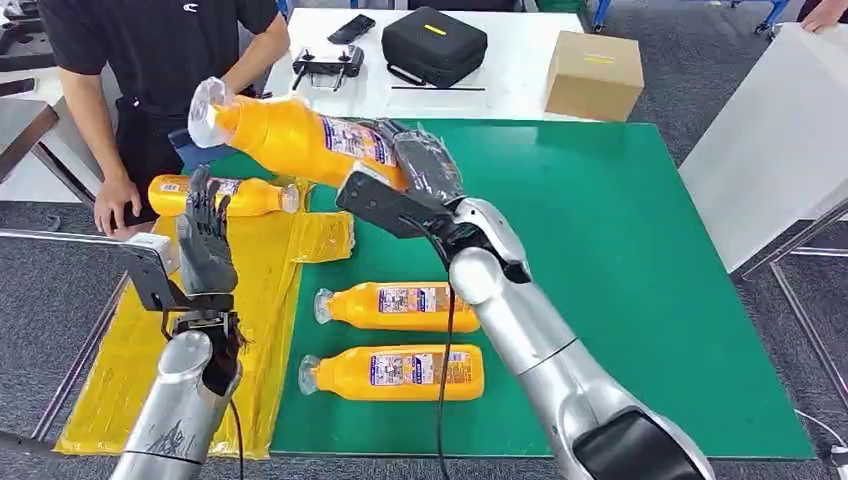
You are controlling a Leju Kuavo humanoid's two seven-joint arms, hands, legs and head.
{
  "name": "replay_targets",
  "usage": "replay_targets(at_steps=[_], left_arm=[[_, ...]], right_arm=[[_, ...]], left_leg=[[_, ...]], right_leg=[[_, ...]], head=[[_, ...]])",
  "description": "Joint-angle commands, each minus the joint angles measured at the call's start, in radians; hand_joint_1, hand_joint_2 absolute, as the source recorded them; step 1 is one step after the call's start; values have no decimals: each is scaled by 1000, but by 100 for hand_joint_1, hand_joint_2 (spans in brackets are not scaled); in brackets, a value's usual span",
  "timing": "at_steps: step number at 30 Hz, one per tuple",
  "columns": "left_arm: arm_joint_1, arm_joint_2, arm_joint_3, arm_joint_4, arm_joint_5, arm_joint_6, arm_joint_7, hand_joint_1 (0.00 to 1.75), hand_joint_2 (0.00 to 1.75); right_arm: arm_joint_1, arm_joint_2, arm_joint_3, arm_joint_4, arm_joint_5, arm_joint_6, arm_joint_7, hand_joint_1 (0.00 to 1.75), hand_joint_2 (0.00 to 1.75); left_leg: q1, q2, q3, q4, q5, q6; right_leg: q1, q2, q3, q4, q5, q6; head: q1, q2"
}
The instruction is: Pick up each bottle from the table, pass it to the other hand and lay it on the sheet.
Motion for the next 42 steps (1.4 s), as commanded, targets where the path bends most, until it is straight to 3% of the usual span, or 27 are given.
replay_targets(at_steps=[1,16,33,34,42], left_arm=[[-38,5,-40,34,0,-3,7,0,0],[-29,17,-116,-22,38,-24,28,0,0],[-78,0,-137,2,91,-23,43,0,0],[-88,-2,-139,14,93,-21,48,0,175],[-139,-21,-157,90,115,-27,50,0,175]], right_arm=[[-42,16,55,114,2,-36,-7,175,175],[-55,43,68,261,-13,-108,-9,175,175],[-102,81,54,390,-15,-100,-4,175,175],[-111,85,55,412,-11,-103,3,175,175],[-144,99,47,493,-5,-102,10,175,175]], left_leg=[[1,1,3,1,-2,-4],[1,1,4,1,-2,-4],[1,0,2,2,-2,-4],[1,0,3,2,-2,-5],[1,-1,4,1,-2,-5]], right_leg=[[1,1,3,0,-1,-2],[1,0,5,0,-2,-3],[1,0,3,2,-2,-2],[1,0,4,2,-3,-3],[1,-1,5,1,-2,-3]], head=[[0,0],[0,0],[0,0],[0,0],[0,0]])
